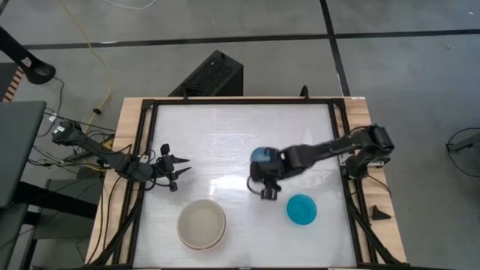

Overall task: Nest bowls inside each other
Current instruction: Stack the orange bowl on top of the gray bowl

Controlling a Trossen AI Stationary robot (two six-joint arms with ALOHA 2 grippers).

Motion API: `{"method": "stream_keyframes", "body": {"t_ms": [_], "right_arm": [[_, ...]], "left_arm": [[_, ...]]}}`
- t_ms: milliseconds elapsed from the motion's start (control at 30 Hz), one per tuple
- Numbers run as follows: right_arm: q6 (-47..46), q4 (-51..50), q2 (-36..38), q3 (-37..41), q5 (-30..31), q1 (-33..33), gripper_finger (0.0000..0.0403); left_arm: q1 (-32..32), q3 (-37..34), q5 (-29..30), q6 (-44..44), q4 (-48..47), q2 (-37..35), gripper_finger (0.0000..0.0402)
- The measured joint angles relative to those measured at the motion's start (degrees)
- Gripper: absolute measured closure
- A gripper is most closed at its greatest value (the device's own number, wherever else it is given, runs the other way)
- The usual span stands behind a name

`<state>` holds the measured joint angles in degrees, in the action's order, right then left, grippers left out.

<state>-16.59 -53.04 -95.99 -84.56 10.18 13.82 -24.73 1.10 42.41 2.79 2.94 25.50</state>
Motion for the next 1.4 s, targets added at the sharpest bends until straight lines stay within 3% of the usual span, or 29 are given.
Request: {"method": "stream_keyframes", "body": {"t_ms": [167, 333, 500, 633, 767, 900, 1233, 1400], "right_arm": [[0.3, 14.4, -2.9, -6.4, 4.4, 9.9, 0.0362], [10.8, 26.9, -15.2, -16.7, 6.2, 17.1, 0.0362], [22.0, 26.1, -29.0, -35.3, 7.9, 18.8, 0.0362], [25.5, 18.9, -38.9, -50.5, 8.2, 17.4, 0.0362], [25.8, 22.5, -38.1, -44.3, 6.5, 15.3, 0.0362], [22.4, 19.7, -38.0, -44.1, 4.9, 13.6, 0.0362], [24.2, 24.1, -41.4, -44.2, -0.7, 12.8, 0.0362], [25.5, 22.6, -42.4, -43.9, 0.2, 12.2, 0.0362]], "left_arm": [[0.0, 0.0, 0.0, 0.0, 0.0, 0.0, 0.0276], [0.0, 0.0, 0.0, 0.0, 0.0, 0.0, 0.0276], [0.0, 0.0, -0.1, 0.0, 0.1, 0.0, 0.0276], [0.0, 0.0, -0.1, 0.0, 0.2, 0.0, 0.0276], [0.0, 0.0, 0.0, 0.0, 0.2, 0.0, 0.0276], [0.0, 0.0, 0.0, 0.0, 0.2, 0.0, 0.0276], [0.0, 0.0, 0.0, 0.0, 0.1, 0.0, 0.0276], [0.0, 0.0, 0.0, 0.0, 0.1, 0.0, 0.0276]]}}
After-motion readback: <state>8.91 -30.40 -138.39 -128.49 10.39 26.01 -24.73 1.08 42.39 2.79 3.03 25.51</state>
